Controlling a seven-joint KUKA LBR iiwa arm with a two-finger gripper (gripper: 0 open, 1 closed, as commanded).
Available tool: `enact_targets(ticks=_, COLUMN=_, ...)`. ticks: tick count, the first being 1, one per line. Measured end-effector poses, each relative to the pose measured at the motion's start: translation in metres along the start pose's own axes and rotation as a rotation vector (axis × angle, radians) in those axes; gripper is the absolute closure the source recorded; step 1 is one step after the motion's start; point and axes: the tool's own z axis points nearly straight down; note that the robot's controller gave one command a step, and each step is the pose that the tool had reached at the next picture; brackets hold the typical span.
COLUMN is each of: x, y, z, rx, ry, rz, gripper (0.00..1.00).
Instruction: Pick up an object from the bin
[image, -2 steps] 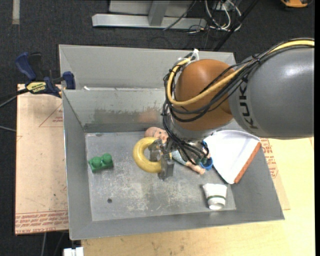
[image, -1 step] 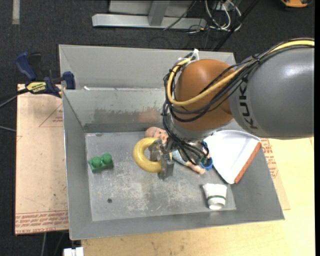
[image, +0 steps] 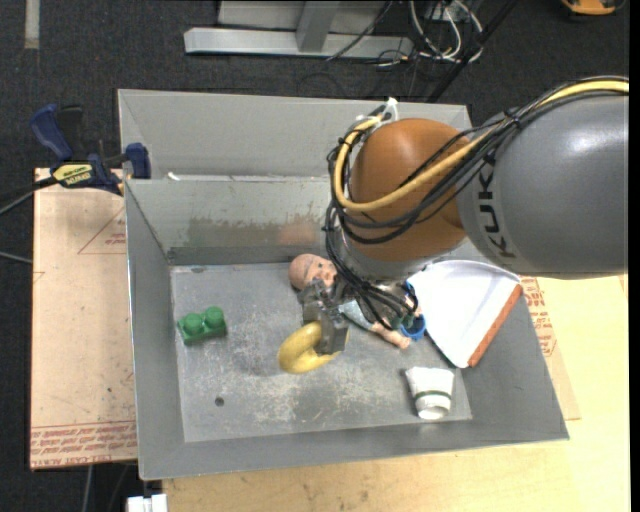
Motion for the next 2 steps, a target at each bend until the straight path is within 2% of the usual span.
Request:
enact_targets(ticks=1, x=0.0, y=0.0, z=0.0, rx=0.0, ry=0.0, rz=0.0, gripper=1.0)
enact_targets(ticks=2, x=0.013, y=-0.001, z=-0.136, rx=0.0, ry=-0.005, rz=0.032, gripper=1.0)
